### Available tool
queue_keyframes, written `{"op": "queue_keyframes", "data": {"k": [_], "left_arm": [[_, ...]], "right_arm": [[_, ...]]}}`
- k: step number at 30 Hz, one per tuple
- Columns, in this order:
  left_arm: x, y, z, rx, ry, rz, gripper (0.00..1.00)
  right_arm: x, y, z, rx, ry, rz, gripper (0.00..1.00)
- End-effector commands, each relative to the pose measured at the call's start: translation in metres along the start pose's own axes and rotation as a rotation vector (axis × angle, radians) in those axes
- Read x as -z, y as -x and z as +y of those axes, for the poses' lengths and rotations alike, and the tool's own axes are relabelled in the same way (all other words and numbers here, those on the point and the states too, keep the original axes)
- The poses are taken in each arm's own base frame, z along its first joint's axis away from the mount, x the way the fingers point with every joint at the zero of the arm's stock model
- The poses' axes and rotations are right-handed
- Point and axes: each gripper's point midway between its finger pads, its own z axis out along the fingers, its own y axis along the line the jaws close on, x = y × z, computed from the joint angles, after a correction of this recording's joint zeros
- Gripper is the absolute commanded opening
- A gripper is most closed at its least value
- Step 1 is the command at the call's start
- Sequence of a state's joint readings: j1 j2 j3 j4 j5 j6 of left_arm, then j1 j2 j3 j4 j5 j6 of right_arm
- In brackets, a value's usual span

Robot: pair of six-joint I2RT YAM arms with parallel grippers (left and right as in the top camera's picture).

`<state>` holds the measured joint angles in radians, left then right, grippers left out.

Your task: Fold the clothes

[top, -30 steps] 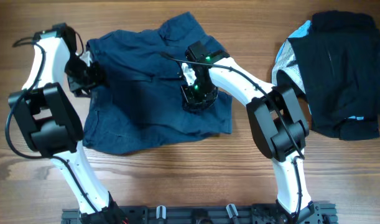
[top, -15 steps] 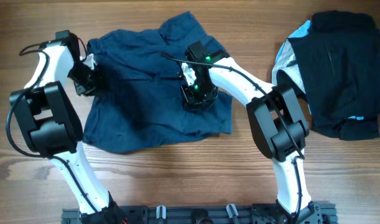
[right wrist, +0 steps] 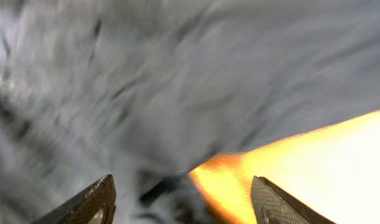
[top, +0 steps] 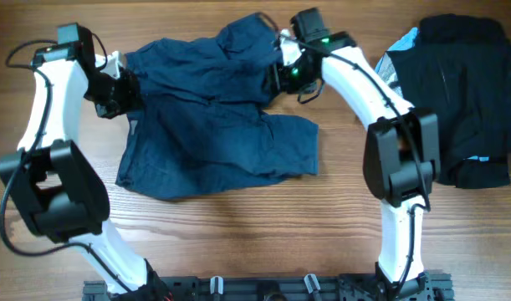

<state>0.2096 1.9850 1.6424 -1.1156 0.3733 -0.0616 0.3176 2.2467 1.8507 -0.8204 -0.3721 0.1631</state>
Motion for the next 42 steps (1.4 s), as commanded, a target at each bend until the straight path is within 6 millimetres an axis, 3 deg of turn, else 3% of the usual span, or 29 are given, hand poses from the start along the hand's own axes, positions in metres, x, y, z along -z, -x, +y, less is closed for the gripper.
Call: {"op": "queue_keyframes", "data": {"k": [1,2,4,11,15,16,17,19,21,22,24,29,31,34,37,40,42], "left_arm": [[0.016,-0.005,-0.012,-0.020,-0.026,-0.017,0.04],[0.016,-0.007,-0.012,-0.019,-0.025,-0.010,0.04],[0.016,-0.010,-0.011,-0.017,-0.024,0.001,0.04],[0.016,-0.006,-0.011,-0.045,-0.017,-0.015,0.04],[0.014,-0.004,-0.006,-0.045,0.005,-0.017,0.04],[0.013,-0.004,-0.006,-0.044,0.005,-0.015,0.06],[0.012,-0.005,-0.005,-0.043,0.006,-0.012,0.15],[0.011,-0.005,-0.005,-0.042,0.006,-0.009,0.43],[0.007,-0.007,-0.003,-0.036,0.008,0.008,0.46],[0.007,-0.009,-0.003,-0.032,0.009,0.017,0.45],[0.008,-0.016,-0.002,-0.039,0.011,0.042,0.46],[0.012,-0.039,0.004,-0.035,0.038,0.133,0.52],[0.017,-0.041,0.003,-0.033,0.038,0.126,0.54],[0.038,-0.042,-0.002,-0.004,0.052,0.075,0.63],[0.073,-0.049,0.004,0.085,0.149,-0.016,0.69],[0.105,-0.065,0.002,0.118,0.183,-0.089,0.73],[0.117,-0.082,0.001,0.151,0.180,-0.132,0.76]], "right_arm": [[0.020,0.027,-0.013,-0.018,-0.036,-0.105,0.38],[0.020,0.031,-0.015,-0.014,-0.050,-0.121,0.31],[0.014,0.035,-0.018,-0.008,-0.055,-0.137,0.07],[-0.029,0.022,-0.039,-0.054,-0.075,-0.080,0.04],[-0.034,0.021,-0.041,-0.055,-0.075,-0.077,0.05],[-0.034,0.020,-0.041,-0.056,-0.076,-0.072,0.05],[-0.034,0.018,-0.042,-0.060,-0.081,-0.062,0.05],[-0.034,0.013,-0.044,-0.066,-0.089,-0.043,0.06],[-0.032,0.003,-0.044,-0.079,-0.098,-0.005,0.06],[-0.026,-0.002,-0.043,-0.088,-0.102,0.018,0.09],[-0.010,-0.011,-0.037,-0.103,-0.108,0.058,0.27],[0.052,-0.040,-0.024,-0.156,-0.126,0.148,0.71],[0.078,-0.053,-0.023,-0.183,-0.134,0.179,0.80],[0.112,-0.065,-0.019,-0.202,-0.140,0.188,0.81],[0.141,-0.076,-0.008,-0.202,-0.143,0.176,0.81],[0.159,-0.096,-0.002,-0.229,-0.146,0.178,0.82],[0.157,-0.117,-0.001,-0.243,-0.130,0.190,0.82]]}}
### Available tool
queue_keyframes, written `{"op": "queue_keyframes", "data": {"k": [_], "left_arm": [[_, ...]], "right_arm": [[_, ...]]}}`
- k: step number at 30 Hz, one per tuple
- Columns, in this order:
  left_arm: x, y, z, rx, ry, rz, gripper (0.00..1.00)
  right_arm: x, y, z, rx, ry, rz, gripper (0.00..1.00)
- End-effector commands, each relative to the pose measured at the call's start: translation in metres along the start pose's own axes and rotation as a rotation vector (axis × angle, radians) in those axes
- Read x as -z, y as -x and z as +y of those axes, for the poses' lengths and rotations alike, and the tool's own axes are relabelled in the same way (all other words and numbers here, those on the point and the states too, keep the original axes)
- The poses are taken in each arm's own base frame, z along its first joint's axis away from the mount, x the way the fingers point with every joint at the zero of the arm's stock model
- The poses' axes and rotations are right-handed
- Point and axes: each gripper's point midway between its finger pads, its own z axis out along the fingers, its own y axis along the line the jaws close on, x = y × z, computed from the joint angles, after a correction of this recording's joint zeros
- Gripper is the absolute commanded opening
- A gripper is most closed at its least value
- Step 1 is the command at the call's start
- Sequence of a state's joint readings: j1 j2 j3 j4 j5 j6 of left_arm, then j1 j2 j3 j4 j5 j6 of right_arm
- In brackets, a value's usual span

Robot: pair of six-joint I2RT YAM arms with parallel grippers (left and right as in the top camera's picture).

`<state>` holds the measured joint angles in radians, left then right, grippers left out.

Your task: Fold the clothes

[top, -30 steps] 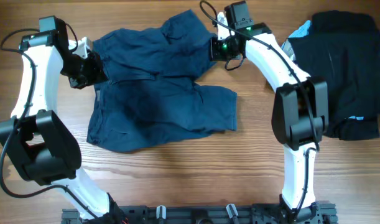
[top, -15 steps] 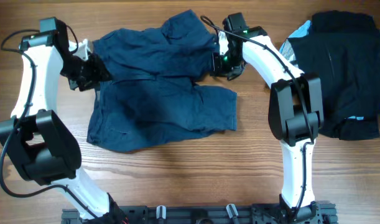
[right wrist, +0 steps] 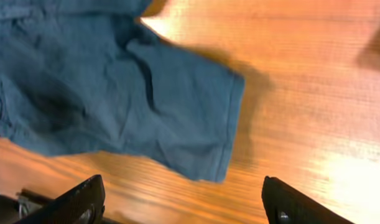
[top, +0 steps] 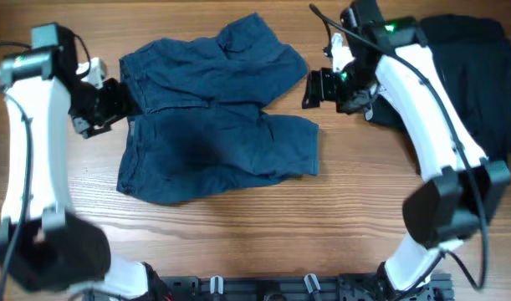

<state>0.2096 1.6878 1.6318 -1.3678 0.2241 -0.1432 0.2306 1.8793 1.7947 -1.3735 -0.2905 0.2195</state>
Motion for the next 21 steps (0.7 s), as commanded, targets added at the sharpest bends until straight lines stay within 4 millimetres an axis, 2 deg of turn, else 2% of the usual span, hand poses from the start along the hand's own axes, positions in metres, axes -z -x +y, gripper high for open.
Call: {"op": "queue_keyframes", "data": {"k": [1,4,7,10,14,18,21], "left_arm": [[0.025,-0.029,0.010,0.104,0.035,-0.087,0.77],[0.017,-0.058,0.017,0.145,0.023,-0.120,0.78],[-0.010,-0.075,0.027,0.180,0.018,-0.129,0.78],[-0.044,-0.085,0.037,0.227,0.020,-0.116,0.77],[-0.075,-0.093,0.046,0.260,0.022,-0.105,0.72],[-0.086,-0.093,0.062,0.290,0.089,-0.135,0.68],[-0.094,-0.096,0.066,0.293,0.096,-0.135,0.68]], "right_arm": [[-0.006,-0.034,-0.003,-0.036,0.024,0.022,0.82],[-0.032,-0.062,-0.009,-0.089,0.081,0.007,0.82],[-0.055,-0.078,-0.013,-0.096,0.125,-0.005,0.82],[-0.086,-0.091,-0.020,-0.133,0.156,0.007,0.82],[-0.114,-0.101,-0.026,-0.201,0.189,0.001,0.81],[-0.129,-0.100,-0.030,-0.207,0.205,-0.037,0.81],[-0.138,-0.101,-0.032,-0.219,0.218,-0.057,0.80]]}}
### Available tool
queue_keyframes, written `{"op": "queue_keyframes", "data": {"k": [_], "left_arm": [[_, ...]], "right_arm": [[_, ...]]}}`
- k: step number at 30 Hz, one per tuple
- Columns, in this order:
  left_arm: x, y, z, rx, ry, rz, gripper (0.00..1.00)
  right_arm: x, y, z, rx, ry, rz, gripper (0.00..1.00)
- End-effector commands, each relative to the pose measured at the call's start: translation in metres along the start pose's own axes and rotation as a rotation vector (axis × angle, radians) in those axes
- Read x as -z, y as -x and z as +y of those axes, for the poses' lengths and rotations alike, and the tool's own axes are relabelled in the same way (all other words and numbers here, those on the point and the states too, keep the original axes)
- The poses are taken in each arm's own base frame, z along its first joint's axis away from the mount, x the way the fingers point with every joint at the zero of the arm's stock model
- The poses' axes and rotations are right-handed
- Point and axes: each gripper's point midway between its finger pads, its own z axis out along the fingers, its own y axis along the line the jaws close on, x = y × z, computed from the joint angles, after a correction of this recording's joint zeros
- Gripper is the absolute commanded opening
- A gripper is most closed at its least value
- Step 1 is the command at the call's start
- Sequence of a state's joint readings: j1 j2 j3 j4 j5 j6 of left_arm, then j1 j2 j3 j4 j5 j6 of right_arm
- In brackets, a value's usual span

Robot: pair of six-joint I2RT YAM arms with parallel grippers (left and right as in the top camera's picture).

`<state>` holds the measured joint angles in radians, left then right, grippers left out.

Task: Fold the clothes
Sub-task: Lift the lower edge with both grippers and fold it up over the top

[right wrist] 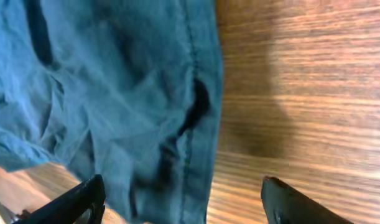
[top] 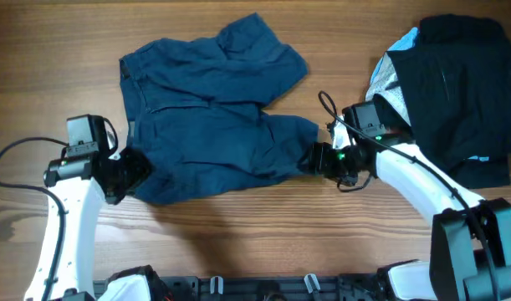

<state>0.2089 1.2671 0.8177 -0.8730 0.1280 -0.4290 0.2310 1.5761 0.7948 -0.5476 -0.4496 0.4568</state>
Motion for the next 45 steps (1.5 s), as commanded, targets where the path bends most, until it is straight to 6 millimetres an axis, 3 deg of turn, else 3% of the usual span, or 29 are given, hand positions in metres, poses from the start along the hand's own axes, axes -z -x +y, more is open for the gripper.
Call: {"op": "queue_keyframes", "data": {"k": [1,5,12,17,21,23,29,34,36,37,38,41,45], "left_arm": [[-0.010,-0.005,0.011,0.026,0.040,-0.014,0.68],[-0.021,-0.009,0.014,0.045,0.037,-0.018,0.69],[-0.043,-0.021,0.024,0.049,0.050,0.009,0.68],[-0.054,-0.021,0.025,0.049,0.053,0.013,0.66],[-0.060,-0.016,0.024,0.067,0.046,0.002,0.56],[-0.063,-0.014,0.023,0.109,0.044,-0.003,0.49],[-0.070,-0.013,0.032,0.265,0.093,-0.010,0.38],[-0.069,-0.019,0.041,0.492,0.154,-0.023,0.13],[-0.069,-0.025,0.043,0.603,0.177,-0.020,0.04],[-0.069,-0.028,0.043,0.656,0.185,-0.016,0.04],[-0.068,-0.033,0.043,0.747,0.200,-0.012,0.04],[-0.067,-0.049,0.043,0.923,0.245,0.008,0.04],[-0.066,-0.063,0.037,0.962,0.270,0.033,0.04]], "right_arm": [[-0.007,-0.009,-0.001,-0.029,0.032,0.002,0.80],[-0.013,-0.012,0.001,-0.007,0.041,0.000,0.79],[-0.022,-0.011,0.023,0.088,0.078,-0.025,0.78],[-0.038,-0.006,0.024,0.082,0.083,-0.023,0.72],[-0.041,0.003,0.025,0.079,0.088,-0.056,0.59],[-0.041,0.009,0.017,0.027,0.039,-0.090,0.52],[-0.040,0.020,-0.016,-0.255,-0.165,-0.226,0.54],[-0.041,0.022,-0.010,-0.369,-0.218,-0.324,0.58],[-0.041,0.022,-0.010,-0.404,-0.224,-0.345,0.53],[-0.041,0.023,-0.009,-0.400,-0.220,-0.348,0.46],[-0.041,0.024,-0.008,-0.400,-0.215,-0.351,0.30],[-0.039,0.029,-0.001,-0.392,-0.195,-0.356,0.07],[-0.033,0.042,0.017,-0.350,-0.159,-0.370,0.04]]}}
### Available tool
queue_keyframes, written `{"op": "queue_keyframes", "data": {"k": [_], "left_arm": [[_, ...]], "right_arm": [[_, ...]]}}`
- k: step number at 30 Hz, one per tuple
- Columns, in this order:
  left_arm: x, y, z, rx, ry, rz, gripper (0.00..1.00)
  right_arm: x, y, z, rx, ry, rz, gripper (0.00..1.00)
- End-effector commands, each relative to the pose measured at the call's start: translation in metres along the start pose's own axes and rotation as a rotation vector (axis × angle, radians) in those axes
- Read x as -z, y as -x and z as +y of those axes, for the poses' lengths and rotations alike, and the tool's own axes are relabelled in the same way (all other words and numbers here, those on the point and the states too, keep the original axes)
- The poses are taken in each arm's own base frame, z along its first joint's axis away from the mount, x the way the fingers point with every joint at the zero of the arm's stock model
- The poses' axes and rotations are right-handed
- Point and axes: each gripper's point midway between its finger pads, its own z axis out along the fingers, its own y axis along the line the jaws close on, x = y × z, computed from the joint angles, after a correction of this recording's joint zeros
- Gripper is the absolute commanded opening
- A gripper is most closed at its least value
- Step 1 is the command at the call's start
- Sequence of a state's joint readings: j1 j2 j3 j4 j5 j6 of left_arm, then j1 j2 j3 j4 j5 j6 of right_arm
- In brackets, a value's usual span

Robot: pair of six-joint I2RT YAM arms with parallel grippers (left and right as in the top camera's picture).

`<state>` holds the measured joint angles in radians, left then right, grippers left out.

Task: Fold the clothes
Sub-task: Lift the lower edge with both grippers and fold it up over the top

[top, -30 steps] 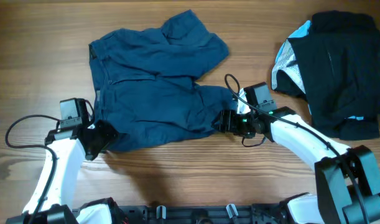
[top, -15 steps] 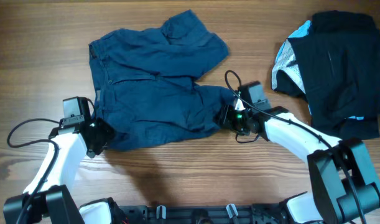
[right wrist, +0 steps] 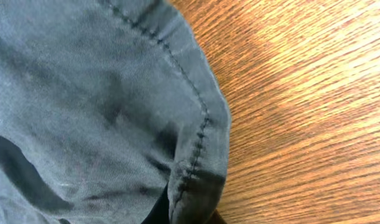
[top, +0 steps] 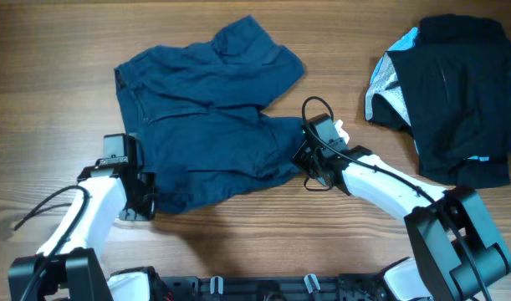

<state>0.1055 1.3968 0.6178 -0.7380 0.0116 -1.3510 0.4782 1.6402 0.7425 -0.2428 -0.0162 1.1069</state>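
Note:
Dark blue shorts [top: 205,117] lie spread out on the wooden table, waistband to the left and two legs to the right. My right gripper [top: 305,160] sits at the hem of the near leg. In the right wrist view that stitched hem [right wrist: 196,137] runs down into the right gripper [right wrist: 190,214], which is shut on it. My left gripper [top: 144,199] rests on the near left corner of the shorts by the waistband. Its jaws are hidden under the wrist.
A pile of black clothes [top: 456,92] lies at the far right, with a light grey-blue garment [top: 387,79] showing at its left edge. The table's front edge carries the arm bases [top: 263,288].
My right gripper was open just off the near leg's hem and is now shut on it. The left gripper has moved from beside the waistband corner onto that corner.
At first both grippers were at the far edge of the shorts, left at the waistband and right at the far leg. Then both were off the cloth with the shorts lying flat. Then both were at the near edge, and now the right holds the near hem.

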Motion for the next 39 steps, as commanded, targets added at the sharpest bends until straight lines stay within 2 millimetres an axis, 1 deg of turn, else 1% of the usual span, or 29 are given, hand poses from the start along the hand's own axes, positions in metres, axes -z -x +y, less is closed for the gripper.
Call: {"op": "queue_keyframes", "data": {"k": [1,3,5,7,8,10,12,13,14,16,18,20,22,25,27,29,32,34,36,37,39], "left_arm": [[-0.004,-0.008,0.008,0.140,0.037,-0.002,0.04],[-0.004,-0.007,0.006,0.141,0.029,-0.003,0.04],[-0.003,-0.006,0.006,0.128,0.025,-0.002,0.04],[0.003,-0.006,0.004,0.075,0.010,-0.005,0.04],[0.010,-0.004,0.004,0.062,0.003,-0.013,0.04],[0.025,0.000,0.004,0.062,-0.009,-0.041,0.04],[0.041,0.006,0.005,0.062,-0.025,-0.079,0.04],[0.058,0.012,0.006,0.064,-0.047,-0.115,0.04],[0.068,0.014,0.006,0.065,-0.065,-0.134,0.04],[0.089,0.017,0.007,0.069,-0.117,-0.154,0.04],[0.106,0.016,0.011,0.072,-0.167,-0.158,0.04],[0.115,0.015,0.018,0.073,-0.192,-0.160,0.04],[0.124,0.014,0.026,0.075,-0.221,-0.163,0.04],[0.132,0.013,0.036,0.076,-0.250,-0.165,0.04],[0.136,0.016,0.038,0.060,-0.273,-0.190,0.04],[0.139,0.023,0.038,0.062,-0.282,-0.230,0.04],[0.140,0.029,0.034,0.069,-0.290,-0.267,0.04],[0.140,0.034,0.026,0.073,-0.294,-0.293,0.04],[0.140,0.038,0.003,0.019,-0.332,-0.313,0.04],[0.137,0.040,-0.020,-0.012,-0.366,-0.321,0.04],[0.134,0.043,-0.043,-0.039,-0.401,-0.333,0.04]], "right_arm": [[0.003,0.014,0.020,0.043,0.025,-0.036,0.04],[0.009,0.020,0.035,0.105,0.052,-0.048,0.04],[0.021,0.028,0.046,0.135,0.044,-0.057,0.04],[0.036,0.036,0.045,0.137,-0.015,-0.079,0.04],[0.045,0.041,0.042,0.131,-0.052,-0.096,0.04],[0.058,0.043,0.035,0.102,-0.090,-0.106,0.04],[0.073,0.038,0.024,0.052,-0.122,-0.097,0.04],[0.083,0.035,0.016,0.009,-0.143,-0.093,0.04],[0.091,0.033,0.012,-0.010,-0.153,-0.093,0.04],[0.110,0.029,0.005,-0.017,-0.153,-0.094,0.04],[0.129,0.025,-0.002,-0.033,-0.154,-0.095,0.04],[0.145,0.020,-0.012,-0.038,-0.163,-0.091,0.04],[0.156,0.016,-0.021,-0.037,-0.179,-0.083,0.04],[0.162,0.008,-0.034,-0.033,-0.223,-0.056,0.04],[0.161,0.002,-0.037,-0.025,-0.230,-0.025,0.04],[0.158,-0.002,-0.033,-0.011,-0.208,-0.001,0.04],[0.153,0.001,-0.019,0.019,-0.154,-0.008,0.04],[0.150,0.009,0.005,0.057,-0.056,-0.039,0.04],[0.151,0.024,0.034,0.135,0.058,-0.104,0.04],[0.154,0.035,0.057,0.189,0.142,-0.159,0.04],[0.152,0.046,0.075,0.219,0.192,-0.208,0.04]]}}
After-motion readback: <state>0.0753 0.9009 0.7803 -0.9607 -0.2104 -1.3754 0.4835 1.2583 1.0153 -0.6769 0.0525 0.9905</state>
